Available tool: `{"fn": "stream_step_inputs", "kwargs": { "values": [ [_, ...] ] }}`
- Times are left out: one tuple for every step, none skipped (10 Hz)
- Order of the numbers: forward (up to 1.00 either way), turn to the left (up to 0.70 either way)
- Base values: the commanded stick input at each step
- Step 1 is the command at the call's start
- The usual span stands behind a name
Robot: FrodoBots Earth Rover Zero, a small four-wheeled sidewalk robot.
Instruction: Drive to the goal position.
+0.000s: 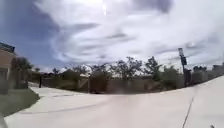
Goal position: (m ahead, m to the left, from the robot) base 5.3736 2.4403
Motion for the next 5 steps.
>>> {"fn": "stream_step_inputs", "kwargs": {
  "values": [
    [0.85,0.34],
    [0.85,0.34],
    [0.85,0.34],
    [0.85,0.34],
    [0.85,0.34]
  ]
}}
